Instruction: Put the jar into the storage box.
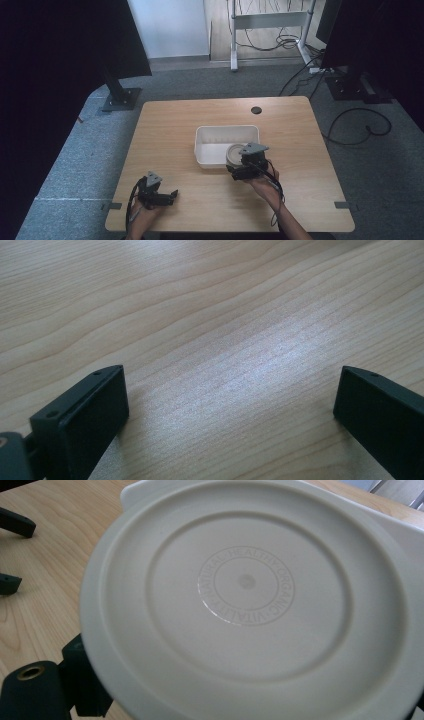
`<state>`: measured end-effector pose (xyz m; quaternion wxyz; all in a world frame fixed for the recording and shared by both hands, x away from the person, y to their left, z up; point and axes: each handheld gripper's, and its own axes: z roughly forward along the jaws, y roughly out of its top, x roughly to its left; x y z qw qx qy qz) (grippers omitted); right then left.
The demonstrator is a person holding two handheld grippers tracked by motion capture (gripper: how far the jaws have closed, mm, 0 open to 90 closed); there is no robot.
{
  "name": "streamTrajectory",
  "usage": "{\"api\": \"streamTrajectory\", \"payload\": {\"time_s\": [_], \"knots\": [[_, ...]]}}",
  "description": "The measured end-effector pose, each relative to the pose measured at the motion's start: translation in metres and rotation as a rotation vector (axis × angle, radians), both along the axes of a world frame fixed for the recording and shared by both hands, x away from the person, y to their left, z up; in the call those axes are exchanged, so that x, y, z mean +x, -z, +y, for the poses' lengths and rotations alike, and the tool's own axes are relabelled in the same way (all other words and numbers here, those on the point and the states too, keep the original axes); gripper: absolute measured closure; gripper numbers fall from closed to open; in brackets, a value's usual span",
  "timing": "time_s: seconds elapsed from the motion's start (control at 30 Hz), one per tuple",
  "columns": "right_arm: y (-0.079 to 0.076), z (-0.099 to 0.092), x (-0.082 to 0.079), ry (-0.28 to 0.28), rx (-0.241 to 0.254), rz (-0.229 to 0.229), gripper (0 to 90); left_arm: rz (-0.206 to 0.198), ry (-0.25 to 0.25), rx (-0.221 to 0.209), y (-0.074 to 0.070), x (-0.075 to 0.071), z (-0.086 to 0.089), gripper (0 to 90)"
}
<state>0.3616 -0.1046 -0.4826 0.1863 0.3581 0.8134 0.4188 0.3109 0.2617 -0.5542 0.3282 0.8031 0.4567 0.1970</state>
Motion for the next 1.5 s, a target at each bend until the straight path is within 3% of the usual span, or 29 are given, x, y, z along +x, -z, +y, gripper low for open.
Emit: {"api": "streamTrajectory", "payload": {"time_s": [0.9, 1.5], "knots": [[0.004, 0.032, 0.03, 0.004, 0.008, -0.01, 9.6, 0.0, 0.0, 0.0, 0.0, 0.0, 0.0, 0.9], [0.014, 0.052, 0.051, 0.02, -0.023, -0.009, 9.6, 0.0, 0.0, 0.001, 0.0, 0.0, 0.0, 0.9]]}}
